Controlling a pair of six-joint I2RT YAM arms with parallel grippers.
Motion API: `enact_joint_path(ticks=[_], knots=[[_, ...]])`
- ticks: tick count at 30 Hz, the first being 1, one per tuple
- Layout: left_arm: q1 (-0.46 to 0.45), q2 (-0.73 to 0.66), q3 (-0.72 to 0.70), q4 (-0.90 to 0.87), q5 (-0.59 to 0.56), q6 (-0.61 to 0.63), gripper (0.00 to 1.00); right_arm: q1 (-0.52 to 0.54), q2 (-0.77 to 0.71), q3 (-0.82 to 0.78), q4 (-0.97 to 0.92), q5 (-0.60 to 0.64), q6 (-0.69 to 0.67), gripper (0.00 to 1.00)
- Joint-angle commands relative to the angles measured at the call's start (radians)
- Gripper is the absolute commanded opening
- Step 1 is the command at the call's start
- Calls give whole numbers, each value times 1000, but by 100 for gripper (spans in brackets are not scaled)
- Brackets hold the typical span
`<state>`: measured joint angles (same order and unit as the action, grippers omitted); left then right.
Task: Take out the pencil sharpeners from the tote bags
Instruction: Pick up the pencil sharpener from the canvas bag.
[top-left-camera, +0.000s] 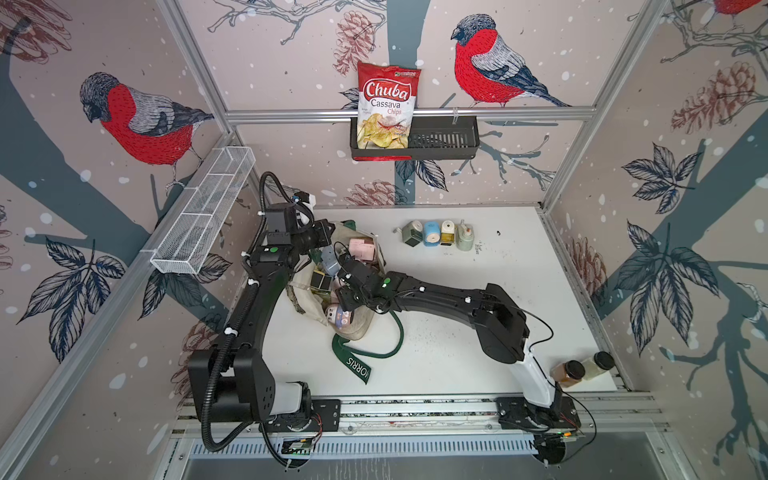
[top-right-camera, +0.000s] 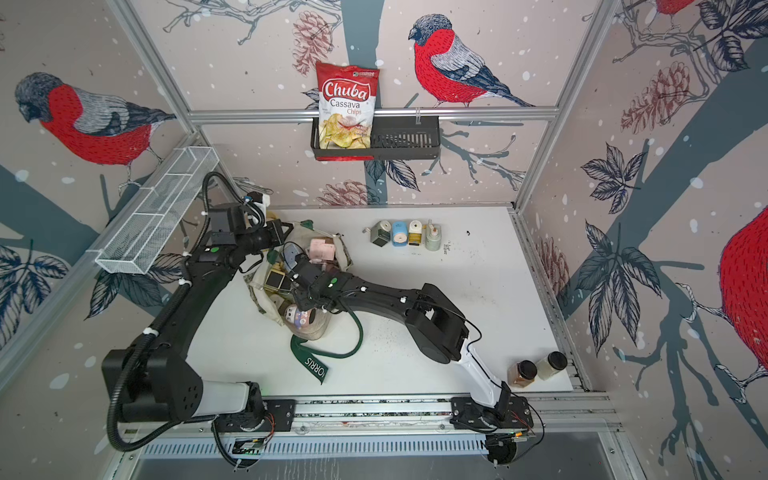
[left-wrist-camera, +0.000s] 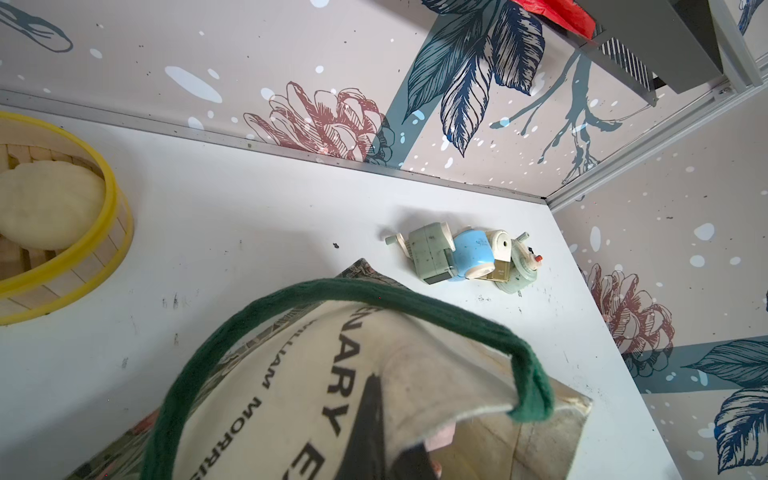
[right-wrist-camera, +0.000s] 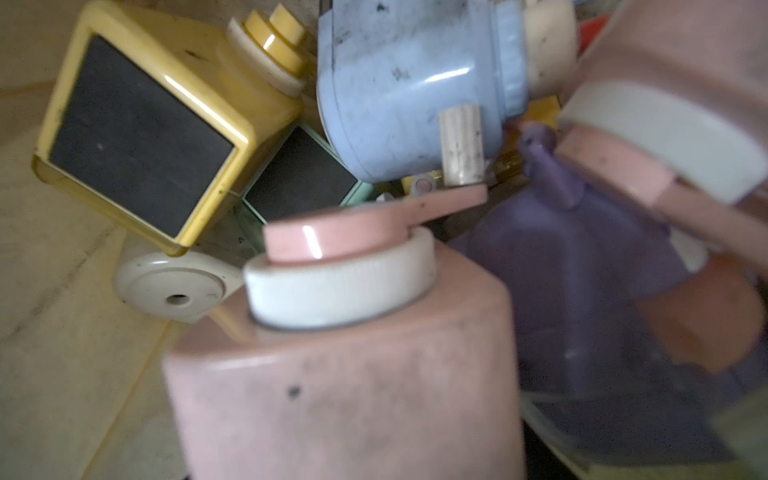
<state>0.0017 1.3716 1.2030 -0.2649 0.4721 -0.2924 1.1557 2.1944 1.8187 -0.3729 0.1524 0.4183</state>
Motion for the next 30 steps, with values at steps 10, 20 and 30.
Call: enact_joint_path(ticks=[10,20,30], knots=[[2,-5,8,122,39,-11,0,1,-32,-42,114,6,-19,67],[1,-4,8,122,39,-11,0,12,-73,-76,175,-14,-57,49],[1,0,11,117,31,-11,0,41,-212,-121,117,4,-115,40]])
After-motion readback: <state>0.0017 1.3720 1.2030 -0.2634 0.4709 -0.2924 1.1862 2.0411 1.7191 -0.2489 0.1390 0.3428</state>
